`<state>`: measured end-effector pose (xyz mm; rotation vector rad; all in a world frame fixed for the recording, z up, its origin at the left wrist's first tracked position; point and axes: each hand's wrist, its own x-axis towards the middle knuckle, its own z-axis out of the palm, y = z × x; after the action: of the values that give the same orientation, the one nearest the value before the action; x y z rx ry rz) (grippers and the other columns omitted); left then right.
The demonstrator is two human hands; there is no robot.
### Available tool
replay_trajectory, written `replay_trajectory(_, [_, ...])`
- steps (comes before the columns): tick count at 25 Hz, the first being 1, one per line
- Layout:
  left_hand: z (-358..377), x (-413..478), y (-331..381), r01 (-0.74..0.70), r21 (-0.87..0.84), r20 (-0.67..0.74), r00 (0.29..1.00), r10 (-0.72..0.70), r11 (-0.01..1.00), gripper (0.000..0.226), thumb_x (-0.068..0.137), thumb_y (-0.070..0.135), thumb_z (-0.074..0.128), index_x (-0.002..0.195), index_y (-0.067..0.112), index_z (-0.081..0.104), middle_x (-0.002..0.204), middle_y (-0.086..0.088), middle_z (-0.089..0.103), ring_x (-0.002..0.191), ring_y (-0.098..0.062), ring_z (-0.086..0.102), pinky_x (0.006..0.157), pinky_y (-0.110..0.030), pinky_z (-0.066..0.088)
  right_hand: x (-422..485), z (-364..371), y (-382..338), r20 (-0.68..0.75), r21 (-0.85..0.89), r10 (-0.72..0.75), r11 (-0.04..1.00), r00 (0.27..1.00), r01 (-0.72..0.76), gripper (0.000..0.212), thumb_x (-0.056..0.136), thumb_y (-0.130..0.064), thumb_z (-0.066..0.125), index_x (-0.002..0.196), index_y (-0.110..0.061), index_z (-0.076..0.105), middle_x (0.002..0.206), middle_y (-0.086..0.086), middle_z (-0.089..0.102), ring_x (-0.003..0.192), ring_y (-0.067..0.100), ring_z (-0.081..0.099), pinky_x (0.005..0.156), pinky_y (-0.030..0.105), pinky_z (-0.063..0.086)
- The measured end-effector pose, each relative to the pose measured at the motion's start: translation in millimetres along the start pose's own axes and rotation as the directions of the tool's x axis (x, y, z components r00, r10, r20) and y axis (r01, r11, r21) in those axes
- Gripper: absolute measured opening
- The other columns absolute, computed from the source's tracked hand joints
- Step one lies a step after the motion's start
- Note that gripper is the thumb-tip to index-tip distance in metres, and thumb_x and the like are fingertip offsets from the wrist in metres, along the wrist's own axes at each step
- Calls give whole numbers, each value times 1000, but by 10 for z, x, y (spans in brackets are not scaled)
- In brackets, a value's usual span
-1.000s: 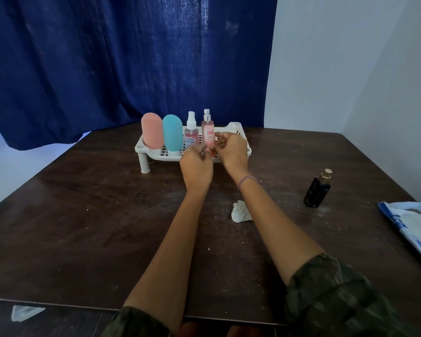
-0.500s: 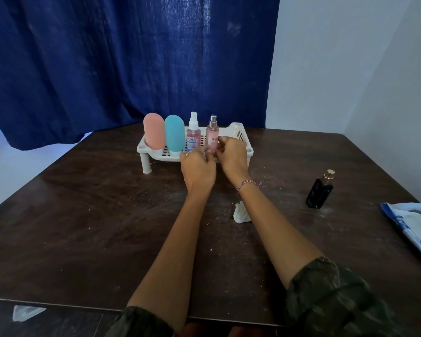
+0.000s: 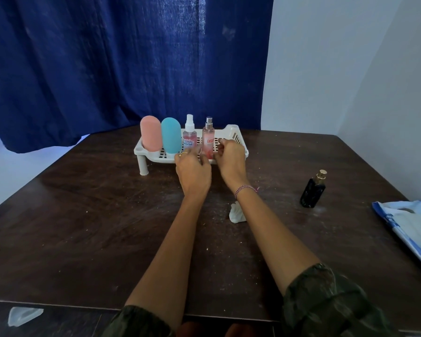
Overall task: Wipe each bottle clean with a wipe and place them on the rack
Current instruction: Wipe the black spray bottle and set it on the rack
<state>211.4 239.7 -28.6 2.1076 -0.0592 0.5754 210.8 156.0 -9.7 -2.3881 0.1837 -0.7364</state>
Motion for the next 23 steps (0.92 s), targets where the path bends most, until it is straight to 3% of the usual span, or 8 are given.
replay_trajectory(4, [-58, -98, 23, 2, -47, -30, 1000, -4, 999, 33, 95, 14, 51, 127, 12, 56, 130, -9, 56, 121, -23, 47, 102, -37, 42, -107, -168, -35, -10, 25, 41, 999, 999, -41, 33, 88, -9, 62, 120, -4, 58, 117, 14, 62, 109, 24, 59, 95, 38, 49])
replay_trajectory(8, [-139, -315, 123, -36, -68, -53, 998, 33, 997, 33, 95, 13, 49, 128, 12, 57, 128, -9, 57, 122, -22, 44, 99, -31, 39, -306, -363, -49, -56, 50, 19, 999, 998, -16, 34, 88, -8, 62, 122, -6, 58, 119, 11, 61, 109, 21, 59, 90, 36, 53])
replay_trajectory(12, [-165, -583, 319, -77, -80, -11, 997, 77, 994, 34, 95, 11, 49, 128, 11, 56, 128, -10, 58, 122, -23, 46, 100, -27, 38, -546, -641, 13, -166, 146, 21, 989, 986, 4, 30, 90, -7, 59, 120, -7, 61, 115, 11, 62, 103, 17, 61, 81, 27, 56])
replay_trajectory(14, [-171, -710, 446, -118, -100, -4, 993, 118, 988, 33, 95, 11, 49, 127, 10, 57, 129, -10, 57, 121, -22, 47, 97, -20, 32, -675, -815, 63, -226, 175, 16, 984, 974, 25, 28, 90, -5, 58, 118, -7, 63, 110, 9, 64, 97, 14, 62, 75, 13, 53])
replay_trajectory(16, [-152, -807, 586, -153, -124, 11, 988, 156, 980, 32, 95, 12, 49, 127, 10, 57, 127, -10, 59, 119, -21, 49, 98, -24, 37, -752, -998, 131, -295, 181, 13, 983, 955, 42, 26, 89, -4, 59, 113, -7, 65, 105, 8, 66, 90, 11, 63, 69, 4, 46])
replay_trajectory(20, [-46, -969, 840, -215, -183, 41, 973, 226, 959, 31, 96, 11, 48, 125, 9, 58, 124, -10, 60, 118, -21, 50, 99, -31, 42, -816, -1343, 325, -450, 163, -19, 981, 893, 103, 21, 91, -5, 57, 108, -9, 68, 98, 6, 65, 83, 9, 59, 78, 21, 52])
replay_trajectory(23, [93, -1108, 983, -217, -242, 85, 966, 243, 946, 33, 96, 9, 46, 127, 6, 57, 123, -12, 59, 114, -20, 53, 99, -27, 42, -872, -1510, 535, -587, 172, 24, 980, 809, 97, 25, 91, -3, 53, 108, -14, 67, 98, 4, 58, 88, 15, 55, 73, 23, 48])
